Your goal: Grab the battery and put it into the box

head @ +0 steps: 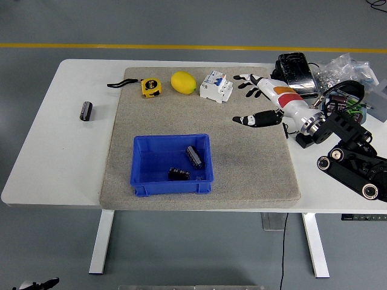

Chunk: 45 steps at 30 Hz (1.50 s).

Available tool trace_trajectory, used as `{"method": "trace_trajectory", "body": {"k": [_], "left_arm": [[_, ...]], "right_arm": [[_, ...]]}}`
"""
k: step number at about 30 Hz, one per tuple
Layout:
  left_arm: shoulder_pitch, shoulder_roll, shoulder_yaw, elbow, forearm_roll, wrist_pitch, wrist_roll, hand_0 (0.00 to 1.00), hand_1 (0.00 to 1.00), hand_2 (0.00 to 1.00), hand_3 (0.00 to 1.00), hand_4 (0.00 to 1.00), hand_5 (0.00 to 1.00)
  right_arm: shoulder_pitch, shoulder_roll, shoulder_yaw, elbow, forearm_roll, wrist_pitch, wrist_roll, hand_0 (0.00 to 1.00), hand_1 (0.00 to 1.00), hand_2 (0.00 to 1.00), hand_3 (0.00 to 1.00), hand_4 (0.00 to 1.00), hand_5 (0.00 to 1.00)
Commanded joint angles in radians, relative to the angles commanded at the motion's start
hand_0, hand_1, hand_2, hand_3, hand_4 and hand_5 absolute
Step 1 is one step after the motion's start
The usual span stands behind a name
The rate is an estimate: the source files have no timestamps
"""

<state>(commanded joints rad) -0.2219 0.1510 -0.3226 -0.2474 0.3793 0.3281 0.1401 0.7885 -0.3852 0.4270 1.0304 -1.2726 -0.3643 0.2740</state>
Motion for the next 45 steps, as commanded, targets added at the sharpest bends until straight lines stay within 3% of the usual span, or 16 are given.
{"method": "trace_trajectory", "body": {"k": [2,3,8,9,14,15,23,33,40,45], "left_arm": [[0.002,0.0,-0.002,0.001,0.001,0.0,0.0,0.685,0.641,0.714,0.622,0.636,0.488],[0.004,-0.001,-0.003,0.001,0.002,-0.001,0.0,0.685,0.645,0.715,0.621,0.636,0.487],[0.007,-0.006,-0.018,0.0,0.029,-0.006,0.01,0.685,0.645,0.715,0.621,0.636,0.487],[0.007,-0.006,-0.021,-0.001,0.037,-0.008,0.013,0.685,0.656,0.723,0.622,0.634,0.485],[0.007,-0.01,-0.038,-0.002,0.072,-0.013,0.023,0.685,0.656,0.723,0.622,0.634,0.485],[0.007,-0.012,-0.04,-0.002,0.077,-0.013,0.024,0.685,0.668,0.731,0.621,0.635,0.485],[0.005,-0.019,-0.042,0.001,0.081,-0.012,0.019,0.685,0.676,0.733,0.621,0.636,0.486],[0.001,-0.021,-0.032,0.001,0.069,-0.012,0.014,0.686,0.677,0.733,0.621,0.635,0.484],[-0.005,-0.018,-0.028,0.001,0.068,-0.011,0.01,0.688,0.681,0.737,0.621,0.635,0.484],[-0.005,-0.014,-0.024,0.002,0.064,-0.012,0.007,0.688,0.685,0.739,0.621,0.635,0.485]], "right_arm": [[-0.032,-0.015,0.023,0.013,0.083,0.026,0.021,0.589,0.629,0.755,0.866,0.97,0.375],[-0.056,-0.029,0.04,0.028,0.128,0.054,0.036,0.659,0.676,0.776,0.867,0.998,0.585],[-0.122,-0.068,0.087,0.065,0.336,0.14,0.065,0.659,0.676,0.776,0.867,0.998,0.585],[-0.132,-0.071,0.099,0.07,0.375,0.15,0.066,0.766,0.77,0.817,0.864,0.998,0.746],[-0.207,-0.066,0.206,0.087,0.59,0.195,0.061,0.766,0.77,0.817,0.864,0.998,0.746],[-0.224,-0.064,0.233,0.09,0.635,0.197,0.065,0.802,0.797,0.827,0.867,0.998,0.969],[-0.329,-0.037,0.426,0.11,0.941,0.18,0.11,0.807,0.799,0.826,0.863,0.998,0.998],[-0.377,-0.005,0.539,0.125,0.843,0.158,0.067,0.805,0.794,0.818,0.839,0.998,0.973],[-0.425,0.023,0.682,0.166,0.66,0.122,-0.057,0.778,0.767,0.794,0.809,0.998,0.937],[-0.468,0.033,0.758,0.2,0.623,0.126,-0.072,0.765,0.761,0.785,0.803,0.998,0.935]]}}
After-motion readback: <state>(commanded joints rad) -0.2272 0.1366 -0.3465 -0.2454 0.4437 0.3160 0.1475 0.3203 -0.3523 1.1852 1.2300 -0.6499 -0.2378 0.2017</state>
